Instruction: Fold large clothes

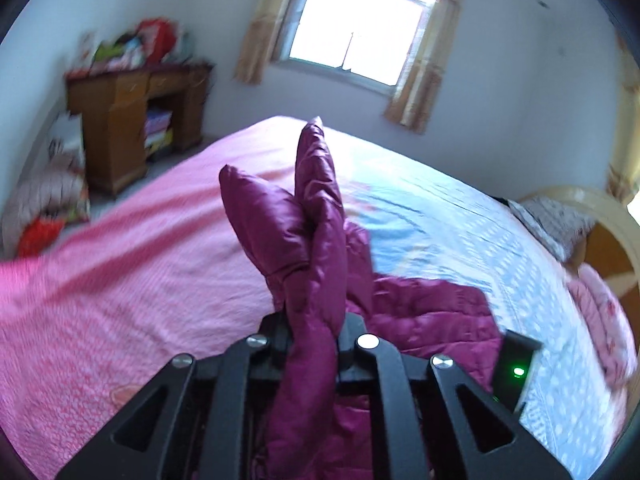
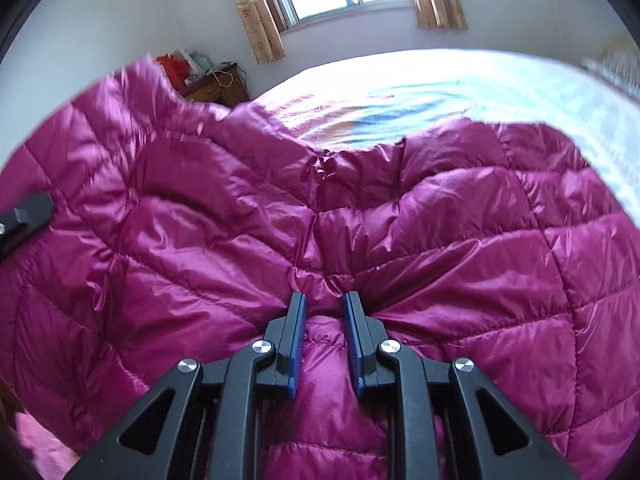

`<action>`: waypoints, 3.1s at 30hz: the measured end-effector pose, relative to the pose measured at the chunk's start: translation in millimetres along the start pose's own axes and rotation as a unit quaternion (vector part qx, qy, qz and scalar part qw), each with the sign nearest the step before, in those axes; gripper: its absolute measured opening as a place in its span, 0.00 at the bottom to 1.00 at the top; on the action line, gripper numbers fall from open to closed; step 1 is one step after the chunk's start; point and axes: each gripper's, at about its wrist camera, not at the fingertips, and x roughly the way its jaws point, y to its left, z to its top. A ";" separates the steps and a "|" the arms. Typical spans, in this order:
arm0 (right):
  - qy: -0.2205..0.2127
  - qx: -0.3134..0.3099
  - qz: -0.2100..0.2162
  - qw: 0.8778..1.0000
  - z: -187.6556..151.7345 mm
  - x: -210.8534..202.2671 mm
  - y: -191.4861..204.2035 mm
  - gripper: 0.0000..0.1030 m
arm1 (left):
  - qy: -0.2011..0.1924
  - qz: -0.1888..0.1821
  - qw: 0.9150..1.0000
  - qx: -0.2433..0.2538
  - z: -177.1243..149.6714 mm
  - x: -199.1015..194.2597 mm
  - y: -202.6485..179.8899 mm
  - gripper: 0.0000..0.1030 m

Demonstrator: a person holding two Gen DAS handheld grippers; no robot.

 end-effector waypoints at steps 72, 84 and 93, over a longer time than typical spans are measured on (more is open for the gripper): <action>-0.053 0.080 0.022 0.995 6.8 -126.8 -174.3 0.18 | 0.053 -0.081 0.960 0.261 -100.5 22.4 -107.0 0.99; -0.100 0.108 -0.010 0.989 -17.9 -151.0 -188.2 0.19 | 0.052 -0.046 0.958 0.279 -124.9 32.6 -106.2 1.00; -0.074 0.011 0.041 0.996 -44.8 -201.9 -105.7 0.19 | 0.057 -0.052 0.960 0.270 -122.0 42.4 -106.1 1.00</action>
